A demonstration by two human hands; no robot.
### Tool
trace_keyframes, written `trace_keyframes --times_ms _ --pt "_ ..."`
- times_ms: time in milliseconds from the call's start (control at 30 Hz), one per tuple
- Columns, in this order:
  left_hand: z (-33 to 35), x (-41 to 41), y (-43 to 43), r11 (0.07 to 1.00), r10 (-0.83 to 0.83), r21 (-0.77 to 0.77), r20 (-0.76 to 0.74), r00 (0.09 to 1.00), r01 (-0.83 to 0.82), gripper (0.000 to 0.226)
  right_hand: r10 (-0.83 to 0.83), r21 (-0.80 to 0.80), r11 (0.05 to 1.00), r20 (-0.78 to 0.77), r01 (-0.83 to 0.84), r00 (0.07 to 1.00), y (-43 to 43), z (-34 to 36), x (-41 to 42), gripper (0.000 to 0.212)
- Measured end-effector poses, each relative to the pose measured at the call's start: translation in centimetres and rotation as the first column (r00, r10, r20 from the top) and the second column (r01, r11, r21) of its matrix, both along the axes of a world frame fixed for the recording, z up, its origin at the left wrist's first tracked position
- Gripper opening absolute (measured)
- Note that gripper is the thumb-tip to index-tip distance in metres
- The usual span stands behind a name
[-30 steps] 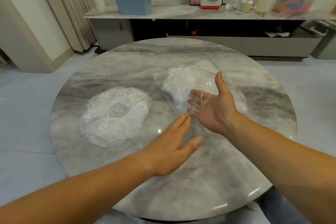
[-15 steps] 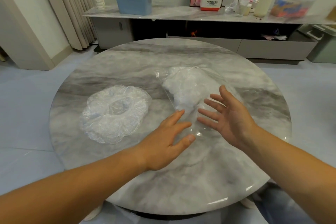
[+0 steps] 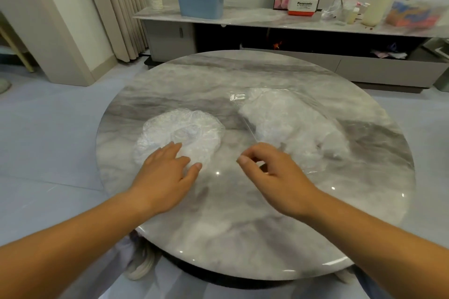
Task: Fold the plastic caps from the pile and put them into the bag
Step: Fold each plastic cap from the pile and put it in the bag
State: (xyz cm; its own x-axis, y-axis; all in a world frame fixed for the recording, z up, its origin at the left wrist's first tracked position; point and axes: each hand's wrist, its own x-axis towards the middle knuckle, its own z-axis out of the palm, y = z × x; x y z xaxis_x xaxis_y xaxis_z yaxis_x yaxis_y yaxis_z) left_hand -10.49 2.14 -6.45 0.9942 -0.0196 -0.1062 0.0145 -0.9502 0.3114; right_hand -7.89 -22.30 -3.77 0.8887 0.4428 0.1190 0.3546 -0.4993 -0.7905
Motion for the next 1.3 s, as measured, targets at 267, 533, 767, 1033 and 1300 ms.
trace_keyframes --times_ms 267,533,767,1033,1300 --pt "-2.1 0.3 2.4 0.993 -0.082 0.096 0.085 0.993 0.074 0.05 0.134 -0.181 0.973 -0.047 -0.141 0.99 2.9 -2.5 0.8 0.029" --pt "-1.7 -0.6 2.9 0.976 -0.213 0.092 0.174 0.961 0.2 0.072 0.325 -0.404 0.866 0.007 -0.294 0.946 3.1 -3.0 1.1 0.055" --pt "-2.1 -1.2 3.4 0.988 -0.145 0.066 0.05 0.988 0.141 0.084 0.323 -0.444 0.84 -0.051 -0.311 0.945 3.3 -3.1 1.3 0.056" --pt "-1.4 -1.4 3.2 0.981 -0.192 0.022 0.181 0.965 0.191 0.074 0.275 -0.437 0.864 -0.003 -0.249 0.961 3.4 -3.3 1.9 0.053" --pt "-1.1 -3.0 2.9 0.94 -0.341 0.091 0.179 0.923 0.329 0.075 0.297 -0.395 0.899 0.233 -0.189 0.926 3.1 -3.9 1.9 0.061"
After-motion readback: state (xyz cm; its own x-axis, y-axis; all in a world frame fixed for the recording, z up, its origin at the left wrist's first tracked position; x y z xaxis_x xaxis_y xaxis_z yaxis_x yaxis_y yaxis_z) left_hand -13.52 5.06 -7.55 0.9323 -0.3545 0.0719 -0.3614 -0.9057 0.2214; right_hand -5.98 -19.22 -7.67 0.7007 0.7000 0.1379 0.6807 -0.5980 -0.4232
